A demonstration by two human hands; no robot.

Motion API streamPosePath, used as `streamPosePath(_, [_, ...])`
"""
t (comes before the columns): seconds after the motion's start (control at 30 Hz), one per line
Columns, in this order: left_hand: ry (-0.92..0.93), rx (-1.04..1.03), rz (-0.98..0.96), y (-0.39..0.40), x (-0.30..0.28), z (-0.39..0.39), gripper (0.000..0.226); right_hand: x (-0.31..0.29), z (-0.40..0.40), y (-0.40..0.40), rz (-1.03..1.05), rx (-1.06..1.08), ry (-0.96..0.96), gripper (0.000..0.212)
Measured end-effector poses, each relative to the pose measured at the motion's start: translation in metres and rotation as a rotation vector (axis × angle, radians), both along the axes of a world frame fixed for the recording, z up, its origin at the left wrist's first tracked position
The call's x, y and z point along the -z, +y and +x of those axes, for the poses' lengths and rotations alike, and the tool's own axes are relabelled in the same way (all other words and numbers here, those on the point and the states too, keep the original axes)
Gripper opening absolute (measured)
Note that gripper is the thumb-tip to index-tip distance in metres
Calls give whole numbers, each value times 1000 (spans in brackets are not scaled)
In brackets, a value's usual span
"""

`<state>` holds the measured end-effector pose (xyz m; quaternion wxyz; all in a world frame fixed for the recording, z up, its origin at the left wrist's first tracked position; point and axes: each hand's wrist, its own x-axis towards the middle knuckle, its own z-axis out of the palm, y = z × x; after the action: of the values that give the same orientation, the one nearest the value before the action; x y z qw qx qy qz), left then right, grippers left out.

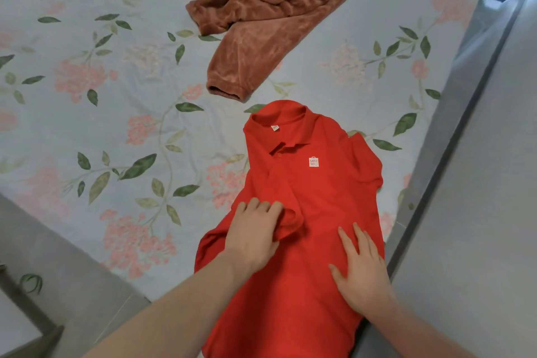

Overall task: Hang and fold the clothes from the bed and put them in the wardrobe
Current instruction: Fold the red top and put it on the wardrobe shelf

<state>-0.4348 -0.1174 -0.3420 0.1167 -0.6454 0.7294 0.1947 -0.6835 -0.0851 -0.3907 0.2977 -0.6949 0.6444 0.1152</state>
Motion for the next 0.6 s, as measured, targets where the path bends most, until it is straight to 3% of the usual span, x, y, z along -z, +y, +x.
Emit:
streamPosePath(0.17, [-65, -5, 242, 20, 23, -9, 65, -2, -2, -10, -51, 55, -111, 77])
streamPosePath(0.3, [66, -59, 394, 25, 30, -4, 70, -6, -9, -54, -246, 220, -211, 69])
streamPosePath(0.37, [171, -143, 357, 21, 29, 1, 63, -8, -12, -87, -279, 343, -232, 72])
streamPosePath(0.47, [261, -301, 67, 10, 32, 11, 56, -12, -13, -134, -233, 521, -245, 83])
streamPosePath(0.53, [205, -334, 6, 2, 38, 19, 76, -13, -12, -160, -122, 632, -262, 90])
streamPosePath(0.6, [104, -285, 144, -1, 46, 25, 103, -8, -12, -179, -19, 704, -271, 97])
